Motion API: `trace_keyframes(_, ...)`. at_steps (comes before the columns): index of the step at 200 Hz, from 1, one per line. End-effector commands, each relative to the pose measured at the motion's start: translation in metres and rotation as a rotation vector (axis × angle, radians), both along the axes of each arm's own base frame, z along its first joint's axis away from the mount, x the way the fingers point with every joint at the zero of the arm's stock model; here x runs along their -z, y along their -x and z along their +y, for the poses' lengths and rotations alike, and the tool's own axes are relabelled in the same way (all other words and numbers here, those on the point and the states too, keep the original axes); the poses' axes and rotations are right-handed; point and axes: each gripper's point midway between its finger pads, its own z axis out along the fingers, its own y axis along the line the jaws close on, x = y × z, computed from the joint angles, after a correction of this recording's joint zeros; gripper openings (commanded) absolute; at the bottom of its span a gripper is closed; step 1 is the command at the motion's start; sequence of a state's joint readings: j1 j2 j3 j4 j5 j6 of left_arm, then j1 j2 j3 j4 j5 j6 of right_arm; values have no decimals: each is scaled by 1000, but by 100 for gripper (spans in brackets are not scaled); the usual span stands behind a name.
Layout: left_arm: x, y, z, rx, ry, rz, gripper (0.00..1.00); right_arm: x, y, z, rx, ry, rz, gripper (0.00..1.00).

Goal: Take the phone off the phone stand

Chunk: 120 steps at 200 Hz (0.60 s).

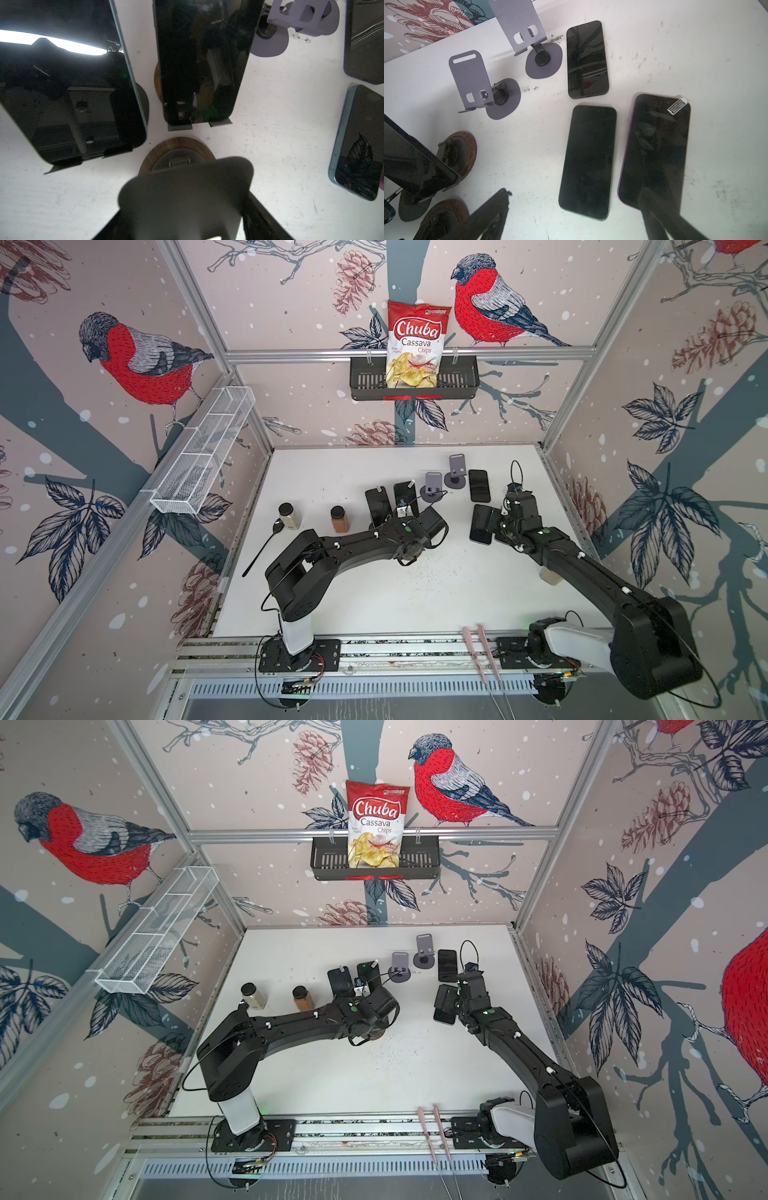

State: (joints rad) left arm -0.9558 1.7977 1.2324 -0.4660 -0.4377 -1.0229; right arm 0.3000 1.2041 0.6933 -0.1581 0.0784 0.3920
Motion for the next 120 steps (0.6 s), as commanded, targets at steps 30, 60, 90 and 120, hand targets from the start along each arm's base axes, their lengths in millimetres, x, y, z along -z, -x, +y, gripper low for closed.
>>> trace_keyframes(30, -4, 7, 14, -9, -28, -7, 65, -7, -4, 3, -5, -21, -24, 99)
trace_keyframes(60, -7, 11, 18, -10, -9, -10, 64, -6, -4, 3, -4, -21, -21, 99)
trace_keyframes(90, -7, 19, 29, -29, -11, -9, 64, -5, -4, 4, -4, -22, -22, 99)
trace_keyframes(120, -9, 28, 43, -60, 0, -17, 64, -5, -5, 4, -2, -21, -22, 99)
